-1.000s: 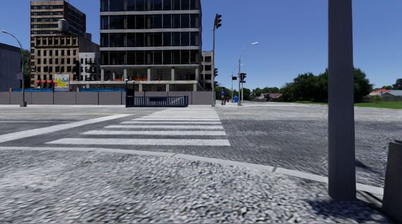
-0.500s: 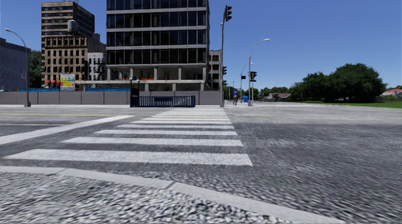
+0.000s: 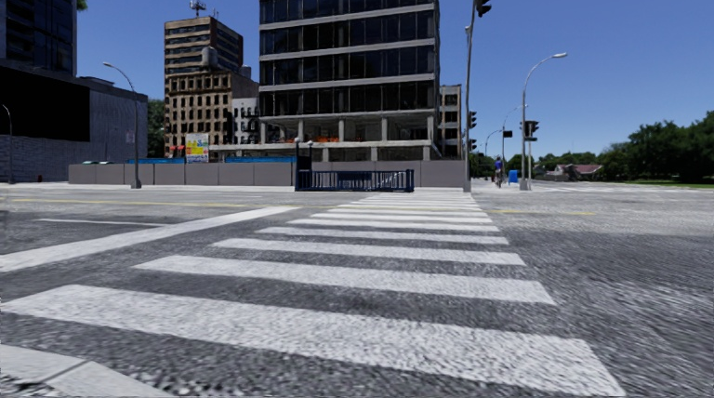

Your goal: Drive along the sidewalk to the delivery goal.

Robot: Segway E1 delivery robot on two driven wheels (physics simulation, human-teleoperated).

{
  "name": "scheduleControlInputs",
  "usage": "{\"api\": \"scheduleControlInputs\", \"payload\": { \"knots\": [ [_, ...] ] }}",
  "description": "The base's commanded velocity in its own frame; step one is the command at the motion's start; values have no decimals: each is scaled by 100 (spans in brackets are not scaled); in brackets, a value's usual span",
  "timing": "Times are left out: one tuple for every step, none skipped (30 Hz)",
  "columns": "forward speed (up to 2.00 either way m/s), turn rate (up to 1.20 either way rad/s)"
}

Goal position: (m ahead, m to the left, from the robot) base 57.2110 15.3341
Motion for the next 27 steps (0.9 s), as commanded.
{"api": "scheduleControlInputs", "payload": {
  "knots": [
    [200,0],
    [200,0],
    [200,0],
    [200,0],
    [200,0],
    [200,0],
    [200,0],
    [200,0],
    [200,0],
    [200,-15],
    [200,-15],
    [200,-26],
    [200,-34],
    [200,-39],
    [200,-39],
    [200,-40],
    [200,-40],
    [200,-41],
    [200,-41],
    [200,-41],
    [200,-41],
    [200,-41],
    [200,-41],
    [200,-41],
    [200,-41],
    [200,-41],
    [200,-41]
  ]
}}
